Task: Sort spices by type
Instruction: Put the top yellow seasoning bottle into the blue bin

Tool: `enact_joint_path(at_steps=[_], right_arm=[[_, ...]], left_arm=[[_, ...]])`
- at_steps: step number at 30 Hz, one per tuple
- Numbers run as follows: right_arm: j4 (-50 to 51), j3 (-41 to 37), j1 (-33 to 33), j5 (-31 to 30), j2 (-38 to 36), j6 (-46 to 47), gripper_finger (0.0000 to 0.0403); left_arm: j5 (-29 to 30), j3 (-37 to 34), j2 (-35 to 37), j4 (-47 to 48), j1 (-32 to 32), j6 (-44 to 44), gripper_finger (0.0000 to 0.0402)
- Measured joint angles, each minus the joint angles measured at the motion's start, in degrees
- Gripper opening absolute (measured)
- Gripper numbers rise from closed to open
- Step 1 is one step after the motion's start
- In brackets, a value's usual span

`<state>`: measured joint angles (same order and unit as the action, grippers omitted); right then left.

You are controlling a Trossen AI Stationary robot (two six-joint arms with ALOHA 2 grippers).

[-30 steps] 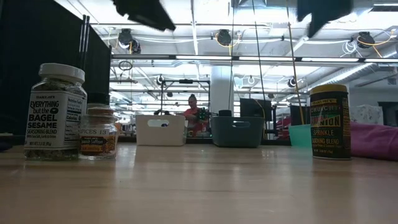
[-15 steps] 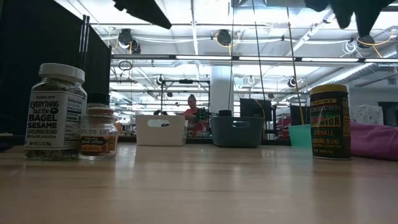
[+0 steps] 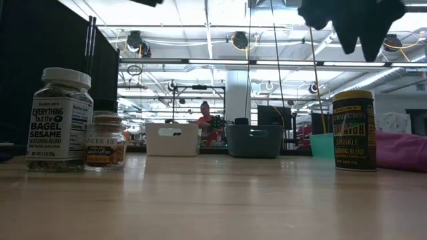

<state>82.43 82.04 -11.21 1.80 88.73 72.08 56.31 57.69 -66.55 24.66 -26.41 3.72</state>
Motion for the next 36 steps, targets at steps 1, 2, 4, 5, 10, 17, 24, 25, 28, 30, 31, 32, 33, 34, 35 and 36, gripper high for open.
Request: enact_joint_path(at_steps=[1, 2, 4, 5, 10, 17, 24, 25, 28, 30, 31, 32, 33, 34, 35, 36], right_arm=[[0.02, 0.0, 0.65, 0.02, 0.0, -0.83, 0.0279], [0.03, 0.0, 1.32, 0.02, 0.0, -1.78, 0.0284], [0.11, 0.0, 2.97, 0.04, -0.02, -3.53, 0.0291], [0.1, 0.0, 3.7, 0.01, -0.02, -4.23, 0.0294], [-1.42, 0.0, 5.41, 1.4, -0.02, -6.14, 0.03], [-1.55, -0.28, 4.61, 1.56, 0.0, -3.92, 0.03], [-6.9, -4.97, 4.36, 3.07, -0.02, -2.41, 0.03], [-8.25, -5.57, 4.33, 3.16, -0.02, -2.27, 0.03], [-9.85, -6.29, 4.3, 3.51, 0.0, -2.23, 0.03], [-9.99, -6.54, 4.31, 2.97, 0.0, -1.77, 0.03], [-9.95, -6.67, 4.33, 2.84, 0.0, -1.24, 0.03], [-9.93, -6.89, 4.33, 2.82, 0.0, -0.86, 0.03], [-9.72, -7.07, 4.31, 2.81, 0.0, -0.71, 0.03], [-9.77, -7.32, 4.29, 2.81, 0.0, -0.54, 0.03], [-9.97, -7.59, 4.17, 2.8, 0.0, -0.14, 0.03], [-10.35, -7.99, 4.01, 2.78, 0.0, 0.4, 0.03]], left_arm=[[0.09, -0.01, 0.18, 0.44, -0.77, 0.22, 0.0315], [0.19, -0.02, 0.2, 0.45, -1.55, 0.29, 0.0315], [1.34, 0.0, 0.18, 0.72, -2.99, -0.16, 0.0315], [2.64, -0.02, 0.18, 1.63, -3.7, -0.21, 0.0315], [8.69, -3.15, 1.8, 5.15, -5.48, 3.12, 0.0315], [9.4, -6.81, 7.46, 6.22, -5.65, 7.39, 0.0315], [9.78, -8.63, 11.68, 6.22, -5.66, 9.55, 0.0315], [9.78, -8.63, 11.9, 6.23, -5.66, 9.55, 0.0315], [9.76, -8.63, 11.83, 6.35, -5.66, 9.47, 0.0315], [9.76, -8.63, 11.84, 6.32, -5.66, 9.3, 0.0315], [9.77, -8.63, 11.86, 6.32, -5.66, 9.3, 0.0315], [9.76, -8.63, 11.85, 6.34, -5.66, 9.26, 0.0315], [9.76, -8.63, 11.85, 6.36, -5.66, 9.05, 0.0315], [9.76, -8.63, 11.85, 6.35, -5.66, 8.99, 0.0315], [9.76, -8.63, 11.87, 6.35, -5.66, 8.97, 0.0315], [9.76, -8.63, 11.85, 6.35, -5.66, 8.96, 0.0315]])
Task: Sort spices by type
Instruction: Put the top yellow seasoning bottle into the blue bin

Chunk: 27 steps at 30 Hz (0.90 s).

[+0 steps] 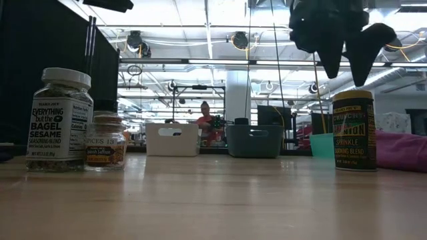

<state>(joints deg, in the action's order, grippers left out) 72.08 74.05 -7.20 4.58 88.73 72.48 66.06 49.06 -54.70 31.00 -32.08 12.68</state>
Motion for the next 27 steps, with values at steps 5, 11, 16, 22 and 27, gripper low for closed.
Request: enact_joint_path(at_steps=[5, 11, 16, 22, 27], right_arm=[[-3.43, -3.31, -0.88, 0.88, 0.0, 1.78, 0.03], [-7.91, -6.04, -1.2, 1.37, 0.0, 2.46, 0.03], [-10.94, -9.54, -1.2, 1.48, 0.04, 2.95, 0.03], [-13.84, -11.11, -1.2, 2.71, 0.04, 2.13, 0.0289], [-14.02, -11.11, -1.17, 2.64, 0.04, 2.11, 0.0263]], left_arm=[[0.02, 0.0, 0.0, 0.0, 0.07, -1.02, 0.0315], [0.0, 0.0, 0.0, -0.02, 0.07, -1.04, 0.0315], [0.01, 0.0, 0.0, -0.03, 0.07, -1.06, 0.0315], [0.02, 0.0, 0.0, -0.04, 0.09, -1.06, 0.0315], [0.02, 0.0, -0.02, -0.05, 0.09, -0.69, 0.0315]])
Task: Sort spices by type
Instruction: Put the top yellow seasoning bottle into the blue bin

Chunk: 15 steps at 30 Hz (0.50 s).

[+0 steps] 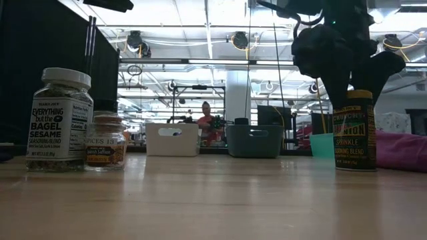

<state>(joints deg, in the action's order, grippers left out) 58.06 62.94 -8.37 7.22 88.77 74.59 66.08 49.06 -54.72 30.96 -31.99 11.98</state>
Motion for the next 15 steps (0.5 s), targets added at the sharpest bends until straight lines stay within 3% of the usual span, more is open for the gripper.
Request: enact_joint_path(at_steps=[7, 15], right_arm=[[-0.08, 0.02, 0.1, -0.05, -0.03, 0.74, 0.0207], [0.5, 1.89, 0.1, 0.21, 0.02, 1.01, 0.0204]], left_arm=[[0.04, 0.0, 0.0, -0.02, 0.0, 2.27, 0.0315], [0.07, 0.0, 0.0, 0.0, 0.0, 2.76, 0.0315]])
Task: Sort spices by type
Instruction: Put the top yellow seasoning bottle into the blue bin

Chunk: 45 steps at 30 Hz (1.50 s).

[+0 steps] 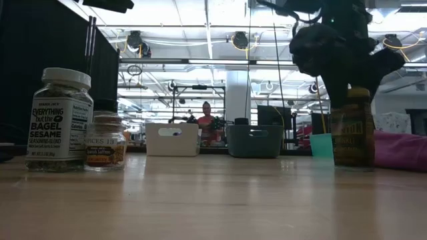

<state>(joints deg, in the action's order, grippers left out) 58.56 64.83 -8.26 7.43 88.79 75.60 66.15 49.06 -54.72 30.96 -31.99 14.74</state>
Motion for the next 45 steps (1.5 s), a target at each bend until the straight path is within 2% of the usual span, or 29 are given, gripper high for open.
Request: enact_joint_path(at_steps=[6, 10, 14, 19, 22, 29, 34, 40, 45], right_arm=[[1.01, 9.67, 1.55, -1.36, 0.0, -3.12, 0.0203], [7.0, 19.01, 4.96, -4.04, 0.0, -6.64, 0.0203], [14.46, 27.52, 11.34, -6.1, -0.02, -11.87, 0.0203], [26.06, 35.01, 22.51, -9.04, -0.09, -17.41, 0.0203], [29.21, 35.79, 30.83, -9.95, -0.07, -22.24, 0.0203], [27.69, 35.85, 49.48, -9.91, 1.28, -31.58, 0.0203], [31.49, 35.85, 59.36, -10.48, 5.21, -34.36, 0.0203], [31.08, 35.83, 64.78, -9.78, 9.67, -37.85, 0.0203], [31.33, 35.81, 67.83, -12.99, 12.8, -40.08, 0.0203]], left_arm=[[-0.09, 0.0, 0.0, 0.0, 0.0, 0.02, 0.0315], [-0.13, 0.0, 0.0, -0.02, 0.0, 0.04, 0.0315], [-0.18, 0.02, 0.0, -0.02, 0.0, 0.02, 0.0315], [-0.35, 0.02, -0.02, -0.02, 0.0, -0.09, 0.0315], [-0.34, 0.02, -0.02, -0.01, 0.04, -0.46, 0.0315], [-0.07, 0.02, -0.02, -0.2, 0.04, -1.76, 0.0315], [0.0, 0.02, -0.02, -0.67, 0.52, -3.49, 0.0315], [0.07, 0.02, -0.02, -0.68, 1.6, -4.76, 0.0315], [0.15, 0.04, -0.01, -0.62, 2.88, -6.17, 0.0315]])
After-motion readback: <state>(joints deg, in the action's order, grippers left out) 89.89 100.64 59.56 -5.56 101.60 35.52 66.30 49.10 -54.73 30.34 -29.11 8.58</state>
